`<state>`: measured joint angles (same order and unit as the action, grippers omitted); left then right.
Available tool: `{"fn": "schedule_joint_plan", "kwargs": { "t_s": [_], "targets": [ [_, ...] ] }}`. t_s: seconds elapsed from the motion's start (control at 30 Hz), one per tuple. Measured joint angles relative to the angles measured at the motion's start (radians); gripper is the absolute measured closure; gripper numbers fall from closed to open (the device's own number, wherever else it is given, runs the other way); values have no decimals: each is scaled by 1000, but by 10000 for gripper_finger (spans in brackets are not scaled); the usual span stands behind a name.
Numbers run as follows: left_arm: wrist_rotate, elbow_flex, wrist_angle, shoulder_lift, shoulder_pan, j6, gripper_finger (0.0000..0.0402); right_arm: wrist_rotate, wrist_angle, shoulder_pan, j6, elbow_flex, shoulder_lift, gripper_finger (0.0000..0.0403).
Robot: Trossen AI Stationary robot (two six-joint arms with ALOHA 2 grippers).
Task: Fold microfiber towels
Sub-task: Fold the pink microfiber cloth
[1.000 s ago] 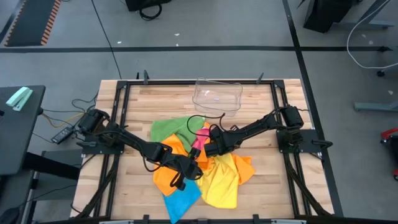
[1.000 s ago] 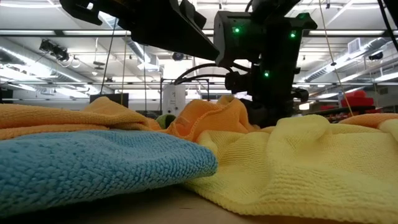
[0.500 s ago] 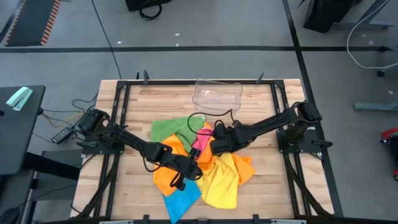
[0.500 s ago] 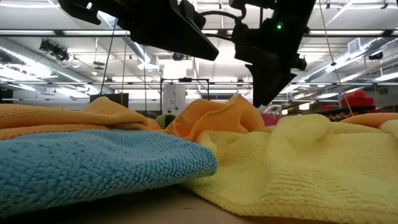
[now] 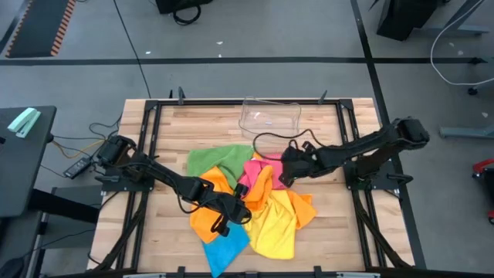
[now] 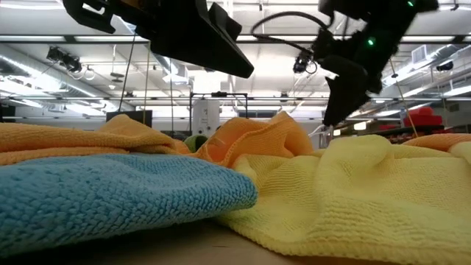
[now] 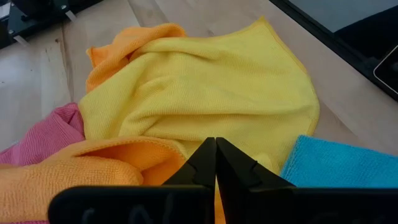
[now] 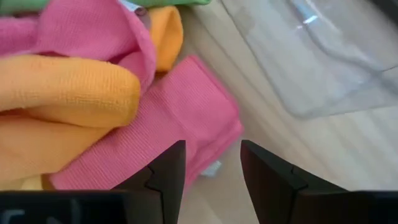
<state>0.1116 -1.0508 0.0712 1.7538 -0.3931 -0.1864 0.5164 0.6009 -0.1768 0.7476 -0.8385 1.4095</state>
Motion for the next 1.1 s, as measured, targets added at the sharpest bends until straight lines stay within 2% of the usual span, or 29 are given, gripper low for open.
{"fn": "schedule_joint_plan", "kwargs": {
  "t_s": [0.2,0.33,0.53,0.8,1.1],
  "targets": [
    [0,0,8,0,4,-4,375,-48,-235,84,76,195,-73,237],
    [0,0,20,0,4,-8,381,-147,-313,173,94,251,-56,223],
    [0,0,28,0,4,-8,387,-304,-421,287,79,267,4,194],
    [0,0,21,0,4,-8,375,-473,-504,332,67,267,57,168],
    [0,0,7,0,3,-8,380,-492,-522,345,70,267,69,178]
  ]
}}
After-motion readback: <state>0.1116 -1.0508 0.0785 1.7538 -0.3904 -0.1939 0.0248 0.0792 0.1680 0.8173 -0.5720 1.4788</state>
